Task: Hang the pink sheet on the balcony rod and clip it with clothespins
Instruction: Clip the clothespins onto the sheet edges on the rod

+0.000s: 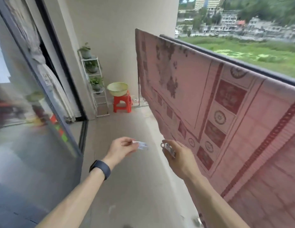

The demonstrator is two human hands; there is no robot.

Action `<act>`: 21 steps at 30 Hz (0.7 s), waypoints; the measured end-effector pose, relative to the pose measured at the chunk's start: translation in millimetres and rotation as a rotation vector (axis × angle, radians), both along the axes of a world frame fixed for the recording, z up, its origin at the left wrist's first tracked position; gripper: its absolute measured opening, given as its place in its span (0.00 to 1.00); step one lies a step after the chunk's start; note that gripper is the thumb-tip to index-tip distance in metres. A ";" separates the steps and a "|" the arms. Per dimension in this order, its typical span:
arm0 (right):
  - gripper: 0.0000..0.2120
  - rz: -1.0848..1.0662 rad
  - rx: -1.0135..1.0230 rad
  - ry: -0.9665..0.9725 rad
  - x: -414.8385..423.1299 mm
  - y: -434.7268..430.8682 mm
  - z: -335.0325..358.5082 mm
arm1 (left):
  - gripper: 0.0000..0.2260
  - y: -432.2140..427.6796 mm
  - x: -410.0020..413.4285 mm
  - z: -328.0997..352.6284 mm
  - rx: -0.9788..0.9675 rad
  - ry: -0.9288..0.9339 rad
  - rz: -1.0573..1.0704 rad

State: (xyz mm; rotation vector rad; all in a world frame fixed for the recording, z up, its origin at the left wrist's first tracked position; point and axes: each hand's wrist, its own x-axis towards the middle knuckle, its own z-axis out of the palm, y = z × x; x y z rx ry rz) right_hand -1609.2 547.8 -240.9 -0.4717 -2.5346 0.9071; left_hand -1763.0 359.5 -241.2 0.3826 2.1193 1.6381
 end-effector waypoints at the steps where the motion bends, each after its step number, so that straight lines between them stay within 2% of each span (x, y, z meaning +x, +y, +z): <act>1: 0.11 0.018 0.020 0.009 -25.0 0.6 7.3 | 0.06 -0.1 -19.5 3.8 0.018 0.014 0.026; 5: 0.12 0.047 0.136 0.063 -130.0 15.4 25.6 | 0.01 7.6 -110.9 22.8 0.085 0.102 0.104; 7: 0.11 0.046 0.206 0.110 -186.7 25.4 32.9 | 0.04 11.1 -161.3 33.6 0.074 0.149 0.130; 11: 0.09 -0.003 0.330 0.149 -285.5 39.9 58.3 | 0.07 14.9 -253.8 66.3 -0.077 0.318 0.111; 14: 0.06 0.002 0.391 0.180 -343.2 51.3 81.3 | 0.06 18.7 -319.1 97.2 -0.317 0.525 0.065; 16: 0.10 0.001 0.430 0.175 -379.5 60.4 88.5 | 0.04 21.8 -359.1 109.2 -0.425 0.655 0.036; 21: 0.09 0.030 0.454 0.198 -471.4 88.8 98.5 | 0.05 41.9 -452.8 122.6 -0.383 0.742 0.062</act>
